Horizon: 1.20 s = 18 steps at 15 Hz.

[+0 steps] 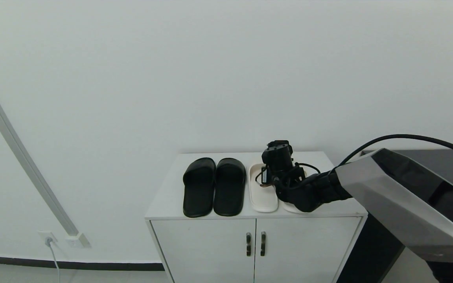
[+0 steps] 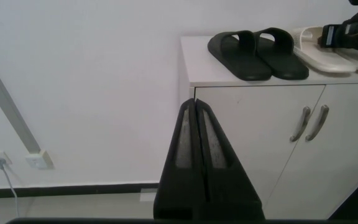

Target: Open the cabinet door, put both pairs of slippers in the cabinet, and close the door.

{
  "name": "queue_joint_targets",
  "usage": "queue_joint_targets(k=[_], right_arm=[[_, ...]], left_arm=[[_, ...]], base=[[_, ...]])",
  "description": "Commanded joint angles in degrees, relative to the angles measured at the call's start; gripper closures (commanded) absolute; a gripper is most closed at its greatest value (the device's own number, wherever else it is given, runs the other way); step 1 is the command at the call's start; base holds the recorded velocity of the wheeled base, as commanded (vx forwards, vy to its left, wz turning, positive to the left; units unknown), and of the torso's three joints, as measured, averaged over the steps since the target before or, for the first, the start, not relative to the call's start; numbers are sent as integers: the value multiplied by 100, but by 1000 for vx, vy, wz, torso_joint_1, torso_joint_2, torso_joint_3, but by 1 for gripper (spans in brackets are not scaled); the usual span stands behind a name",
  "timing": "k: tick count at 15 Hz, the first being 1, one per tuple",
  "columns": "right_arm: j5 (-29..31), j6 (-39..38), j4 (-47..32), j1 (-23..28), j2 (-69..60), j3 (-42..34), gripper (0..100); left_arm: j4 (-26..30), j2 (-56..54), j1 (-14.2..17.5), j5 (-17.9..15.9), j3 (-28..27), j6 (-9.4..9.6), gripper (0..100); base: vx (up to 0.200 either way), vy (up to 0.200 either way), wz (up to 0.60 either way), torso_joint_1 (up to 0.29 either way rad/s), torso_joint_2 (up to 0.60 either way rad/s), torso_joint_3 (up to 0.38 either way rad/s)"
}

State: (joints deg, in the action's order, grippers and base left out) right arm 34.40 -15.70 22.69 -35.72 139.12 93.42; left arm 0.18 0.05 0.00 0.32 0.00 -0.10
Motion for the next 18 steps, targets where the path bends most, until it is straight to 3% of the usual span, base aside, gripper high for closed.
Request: queue_joint_targets(k=[1,6,12,15,18], right_arm=[[5,32,34,-58,-491,-324,100],[-540,217,614,-480,-2583,-2688,100],[-2781,1271,2319,-550,-4367,-5650,100],[-3484,1597,2381,-550,-4868,-6195,100],[-3572,1966,2390,-559,-4921,-6301,100]], left_arm=[[-1,4,0,3,0,1,100],[-1,4,0,3,0,1,100],[-1,4,0,3,0,1,100],[-1,4,0,3,0,1,100],[-1,4,0,3,0,1,100]], base=[[0,0,0,0,0,0],[0,0,0,0,0,0],[0,0,0,0,0,0],[0,0,0,0,0,0],[0,0,0,0,0,0]])
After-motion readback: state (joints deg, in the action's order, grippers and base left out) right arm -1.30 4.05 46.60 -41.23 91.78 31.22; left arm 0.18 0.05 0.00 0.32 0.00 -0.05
